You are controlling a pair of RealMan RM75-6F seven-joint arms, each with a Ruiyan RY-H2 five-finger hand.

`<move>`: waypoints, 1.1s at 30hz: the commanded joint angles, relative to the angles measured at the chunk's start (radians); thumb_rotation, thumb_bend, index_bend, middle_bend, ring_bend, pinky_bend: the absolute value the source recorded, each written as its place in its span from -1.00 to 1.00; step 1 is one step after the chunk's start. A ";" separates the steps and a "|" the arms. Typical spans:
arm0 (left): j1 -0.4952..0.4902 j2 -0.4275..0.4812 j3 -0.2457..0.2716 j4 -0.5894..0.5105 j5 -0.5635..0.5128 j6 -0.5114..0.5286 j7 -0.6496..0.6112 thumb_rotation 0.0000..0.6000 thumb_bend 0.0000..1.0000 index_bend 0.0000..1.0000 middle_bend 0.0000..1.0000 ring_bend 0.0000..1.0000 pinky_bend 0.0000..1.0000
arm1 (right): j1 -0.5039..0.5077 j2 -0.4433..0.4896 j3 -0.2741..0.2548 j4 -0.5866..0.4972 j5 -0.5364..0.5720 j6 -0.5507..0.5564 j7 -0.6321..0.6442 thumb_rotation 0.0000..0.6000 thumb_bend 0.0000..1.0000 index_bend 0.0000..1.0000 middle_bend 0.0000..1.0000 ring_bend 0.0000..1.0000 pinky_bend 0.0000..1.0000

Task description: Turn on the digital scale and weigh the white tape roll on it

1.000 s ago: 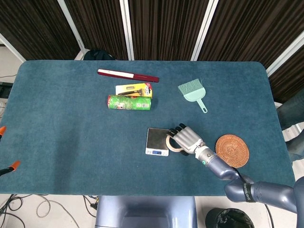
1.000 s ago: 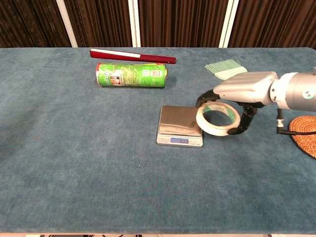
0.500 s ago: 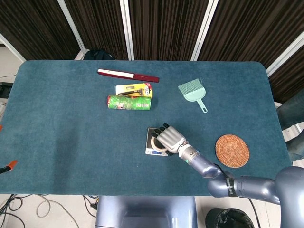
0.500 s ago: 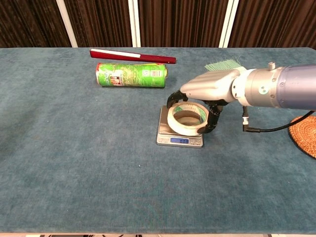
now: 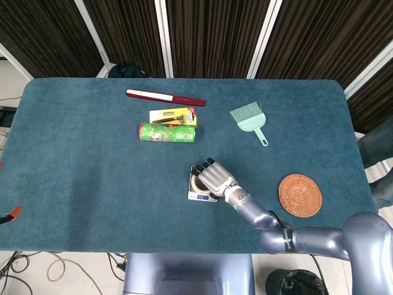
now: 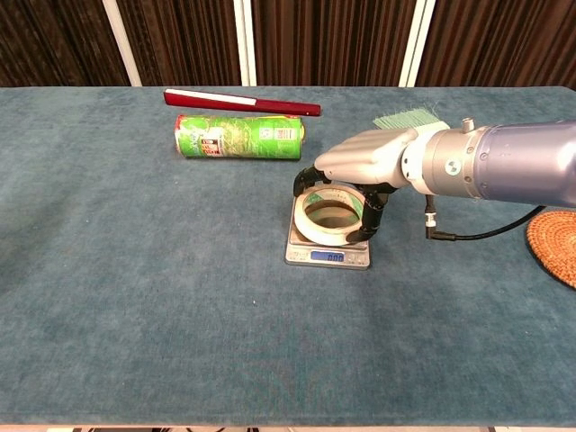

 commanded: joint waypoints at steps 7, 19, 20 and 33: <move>0.001 0.001 -0.002 0.000 -0.003 0.003 -0.003 1.00 -0.94 -1.00 -1.00 -1.00 -1.00 | 0.015 -0.007 -0.007 0.012 0.035 0.004 -0.010 1.00 -0.26 -0.60 -0.75 -0.70 -0.76; 0.002 0.002 -0.004 0.001 -0.004 0.004 -0.007 1.00 -0.94 -1.00 -1.00 -1.00 -1.00 | 0.036 -0.007 -0.024 -0.008 0.105 0.020 -0.042 1.00 -0.26 -0.75 -0.91 -0.86 -0.82; 0.002 0.002 -0.004 0.001 -0.004 0.004 -0.006 1.00 -0.94 -1.00 -1.00 -1.00 -1.00 | 0.037 -0.007 -0.025 -0.009 0.108 0.022 -0.043 1.00 -0.26 -0.75 -0.92 -0.86 -0.82; -0.001 -0.003 -0.002 0.000 -0.002 0.000 0.006 1.00 -0.94 -1.00 -1.00 -1.00 -1.00 | 0.041 0.044 -0.043 -0.097 0.103 0.074 -0.069 1.00 -0.35 -0.84 -0.97 -0.92 -0.89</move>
